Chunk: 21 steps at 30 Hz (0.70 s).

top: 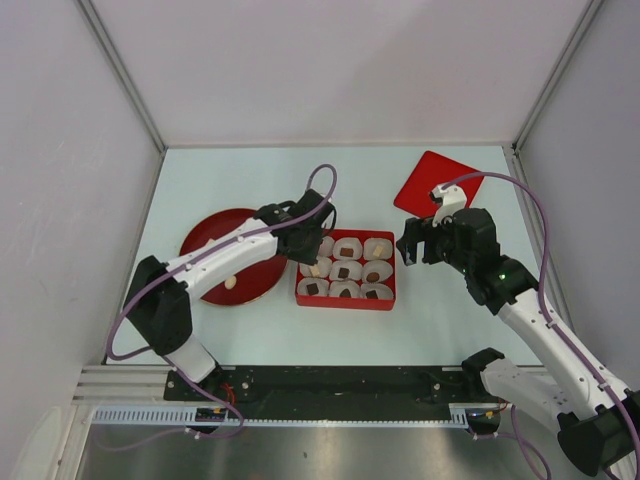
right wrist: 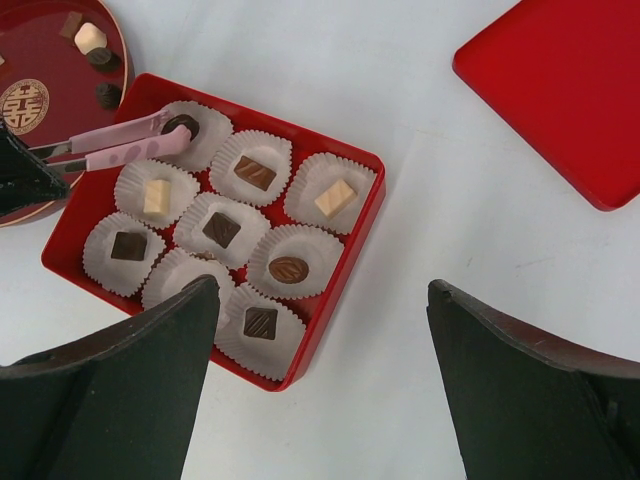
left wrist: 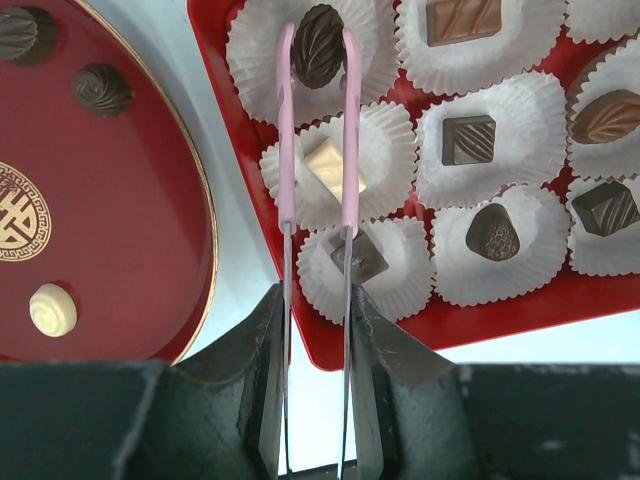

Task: Pack the chocolate

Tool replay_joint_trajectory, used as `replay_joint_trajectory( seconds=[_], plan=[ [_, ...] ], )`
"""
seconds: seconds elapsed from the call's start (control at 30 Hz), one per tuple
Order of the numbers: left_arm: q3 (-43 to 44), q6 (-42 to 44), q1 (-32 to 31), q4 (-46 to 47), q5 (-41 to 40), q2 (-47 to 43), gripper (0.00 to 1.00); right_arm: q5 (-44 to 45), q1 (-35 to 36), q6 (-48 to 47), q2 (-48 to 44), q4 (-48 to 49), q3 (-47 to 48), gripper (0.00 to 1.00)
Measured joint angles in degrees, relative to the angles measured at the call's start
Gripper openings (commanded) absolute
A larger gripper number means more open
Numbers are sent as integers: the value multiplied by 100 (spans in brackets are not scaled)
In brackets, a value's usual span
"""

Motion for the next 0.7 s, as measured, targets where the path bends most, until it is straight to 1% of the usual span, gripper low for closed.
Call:
replay_joint_trajectory(
  seconds=[0.2, 0.33, 0.47, 0.5, 0.53, 0.63, 0.7],
  plan=[
    [33, 0, 0, 17, 2, 142, 28, 0, 13, -7, 0, 0, 0, 89],
    [79, 2, 0, 7, 0, 212, 34, 2, 17, -13, 0, 0, 0, 89],
    [142, 0, -2, -4, -52, 212, 38, 2, 17, -15, 0, 0, 0, 89],
    [157, 2, -2, -7, -68, 212, 43, 2, 17, -15, 0, 0, 0, 89],
    [184, 0, -2, -7, -83, 212, 44, 2, 17, -15, 0, 0, 0, 89],
    [238, 2, -2, -4, -94, 208, 43, 4, 26, -15, 0, 0, 0, 89],
    [258, 0, -2, -4, -98, 208, 38, 4, 26, -17, 0, 0, 0, 89]
  ],
)
